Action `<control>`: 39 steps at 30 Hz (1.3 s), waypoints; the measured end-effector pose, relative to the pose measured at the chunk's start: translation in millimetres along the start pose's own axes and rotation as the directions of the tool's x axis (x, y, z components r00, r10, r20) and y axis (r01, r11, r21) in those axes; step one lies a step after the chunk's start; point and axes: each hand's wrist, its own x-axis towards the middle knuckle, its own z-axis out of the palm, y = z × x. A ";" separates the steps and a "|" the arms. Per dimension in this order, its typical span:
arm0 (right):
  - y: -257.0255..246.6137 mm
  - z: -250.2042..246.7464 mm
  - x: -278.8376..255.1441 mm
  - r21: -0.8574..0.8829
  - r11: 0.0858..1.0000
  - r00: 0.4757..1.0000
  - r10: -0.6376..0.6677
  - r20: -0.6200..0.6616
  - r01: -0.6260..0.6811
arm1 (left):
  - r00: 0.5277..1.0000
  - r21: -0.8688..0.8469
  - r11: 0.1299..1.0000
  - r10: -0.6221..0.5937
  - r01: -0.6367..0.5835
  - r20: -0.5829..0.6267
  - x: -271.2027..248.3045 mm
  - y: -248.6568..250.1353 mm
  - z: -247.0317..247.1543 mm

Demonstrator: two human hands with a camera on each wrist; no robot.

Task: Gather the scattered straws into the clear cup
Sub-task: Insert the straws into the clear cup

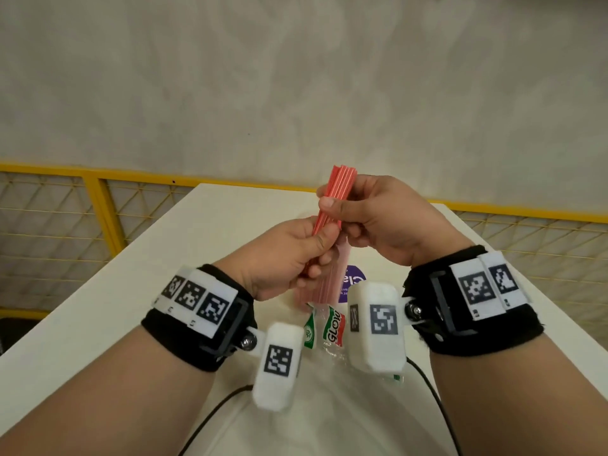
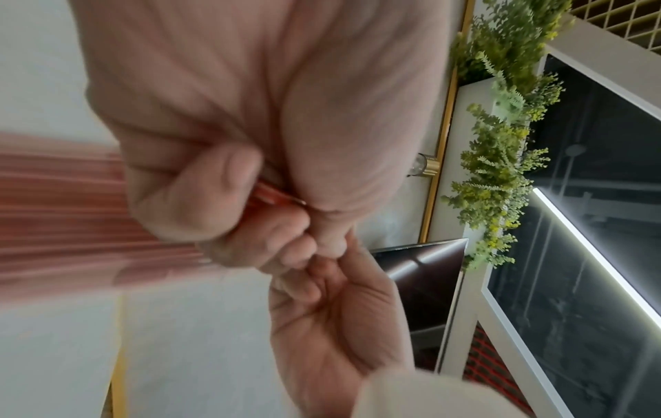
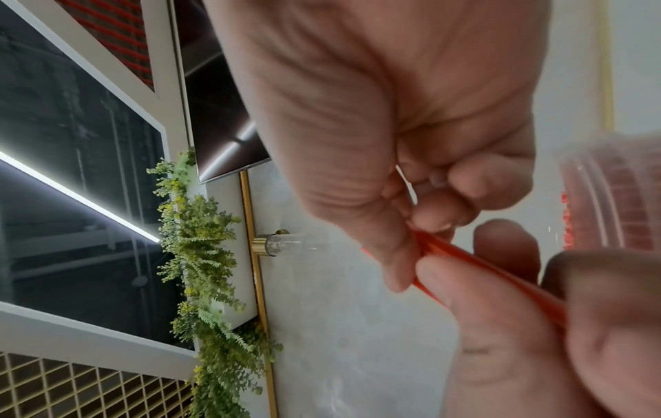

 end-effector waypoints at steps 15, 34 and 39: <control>19.1 11.1 5.7 -0.117 0.974 0.923 -0.221 -0.315 0.193 | 0.922 0.297 0.948 0.210 -0.111 -0.326 3.0 -2.1 3.4; 13.4 7.0 -0.4 0.002 0.983 0.939 -0.175 -0.296 0.184 | 0.904 0.375 0.916 0.273 -0.140 -0.329 3.5 -3.3 3.2; 11.9 6.0 -2.0 0.016 0.985 0.946 -0.163 -0.281 0.174 | 0.911 0.398 0.910 0.256 -0.115 -0.322 1.8 -2.6 4.3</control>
